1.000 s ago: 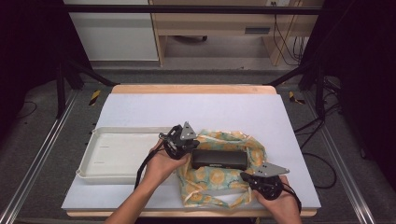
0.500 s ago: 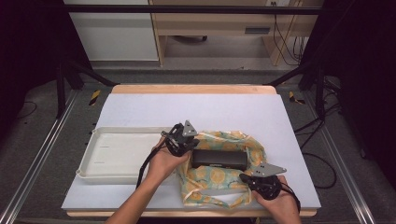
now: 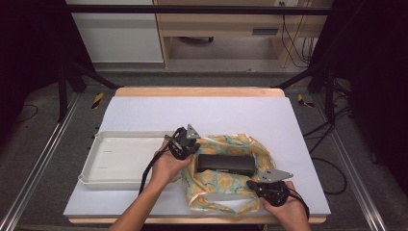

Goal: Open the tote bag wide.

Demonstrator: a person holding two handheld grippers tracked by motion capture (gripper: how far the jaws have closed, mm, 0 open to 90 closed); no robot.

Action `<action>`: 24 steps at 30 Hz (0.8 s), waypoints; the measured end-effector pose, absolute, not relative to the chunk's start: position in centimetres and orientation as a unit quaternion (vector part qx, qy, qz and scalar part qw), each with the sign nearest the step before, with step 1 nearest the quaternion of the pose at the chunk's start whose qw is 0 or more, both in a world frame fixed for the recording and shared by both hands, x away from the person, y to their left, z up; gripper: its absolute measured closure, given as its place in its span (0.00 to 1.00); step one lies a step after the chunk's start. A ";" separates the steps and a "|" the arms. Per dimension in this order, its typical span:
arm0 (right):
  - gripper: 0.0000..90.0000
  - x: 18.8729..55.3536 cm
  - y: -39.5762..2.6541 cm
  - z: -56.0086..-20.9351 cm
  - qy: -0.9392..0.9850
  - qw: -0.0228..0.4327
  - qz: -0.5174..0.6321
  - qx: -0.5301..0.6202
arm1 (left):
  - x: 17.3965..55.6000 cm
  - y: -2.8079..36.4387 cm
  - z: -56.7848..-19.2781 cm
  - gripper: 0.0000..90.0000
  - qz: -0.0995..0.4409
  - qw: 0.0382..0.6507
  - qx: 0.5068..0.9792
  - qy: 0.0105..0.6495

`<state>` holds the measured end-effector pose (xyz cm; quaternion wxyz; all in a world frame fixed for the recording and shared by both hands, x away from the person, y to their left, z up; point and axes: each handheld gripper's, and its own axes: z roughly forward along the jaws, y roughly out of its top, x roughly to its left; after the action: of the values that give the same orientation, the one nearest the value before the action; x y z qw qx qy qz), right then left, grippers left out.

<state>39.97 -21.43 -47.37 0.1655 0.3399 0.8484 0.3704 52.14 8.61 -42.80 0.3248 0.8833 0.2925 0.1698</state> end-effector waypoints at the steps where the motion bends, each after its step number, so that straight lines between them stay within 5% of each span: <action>1: 1.00 40.0 -21.4 -47.4 0.848 0.164 0.370 0.341 | 52.2 8.6 -42.9 1.00 0.168 0.321 0.884 0.294; 24: 1.00 39.9 -21.4 -47.8 0.861 0.148 0.348 0.340 | 53.4 8.4 -44.8 1.00 0.159 0.268 0.900 0.305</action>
<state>39.87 -21.44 -47.85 0.1480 0.3404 0.8608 0.3481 53.39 8.45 -44.83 0.2680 0.9000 0.3046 0.1592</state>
